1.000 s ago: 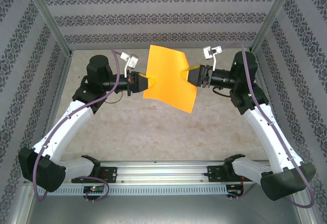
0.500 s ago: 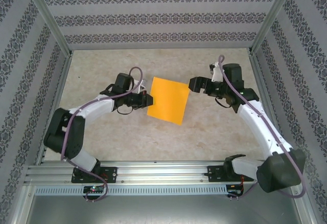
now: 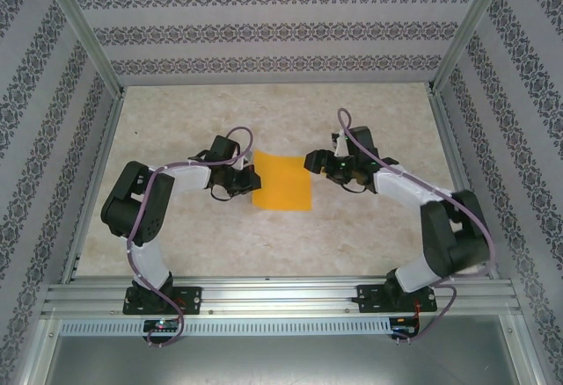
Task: Fold a paper plane with a square sheet of paper (fold left side to right side)
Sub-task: First fold in half a square sheet of paper at the center of the table.
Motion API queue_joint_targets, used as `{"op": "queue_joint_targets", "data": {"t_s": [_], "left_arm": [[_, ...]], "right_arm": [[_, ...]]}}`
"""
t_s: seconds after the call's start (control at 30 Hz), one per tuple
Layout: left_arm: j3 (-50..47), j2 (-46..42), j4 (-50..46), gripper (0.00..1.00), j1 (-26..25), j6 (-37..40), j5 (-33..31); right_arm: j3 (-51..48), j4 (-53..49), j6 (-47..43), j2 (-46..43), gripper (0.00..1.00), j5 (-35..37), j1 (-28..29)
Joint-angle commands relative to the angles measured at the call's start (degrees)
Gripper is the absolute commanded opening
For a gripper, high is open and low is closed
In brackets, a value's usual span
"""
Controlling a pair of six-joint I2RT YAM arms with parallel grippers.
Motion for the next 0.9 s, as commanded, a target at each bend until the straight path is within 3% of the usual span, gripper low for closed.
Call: {"op": "queue_joint_targets", "data": {"t_s": [0.0,0.2,0.57,0.87], "left_arm": [[2.73,0.03,-3.09,0.0,-0.34,3.74,-1.94],[4.45,-0.98,-5.5,0.03,-0.34,5.61,-1.51],[4.51,-1.64,2.68,0.36,-1.25,3.41,5.26],[6.13,0.25,8.2,0.54,-4.8,2.24,9.1]], "right_arm": [[2.56,9.42,6.32,6.44,0.63,-1.84,1.69],[8.71,6.55,5.94,16.44,0.59,-0.76,2.35],[8.59,1.41,3.48,19.79,0.57,2.71,3.32],[6.78,5.35,5.43,19.95,0.58,0.92,3.12]]}}
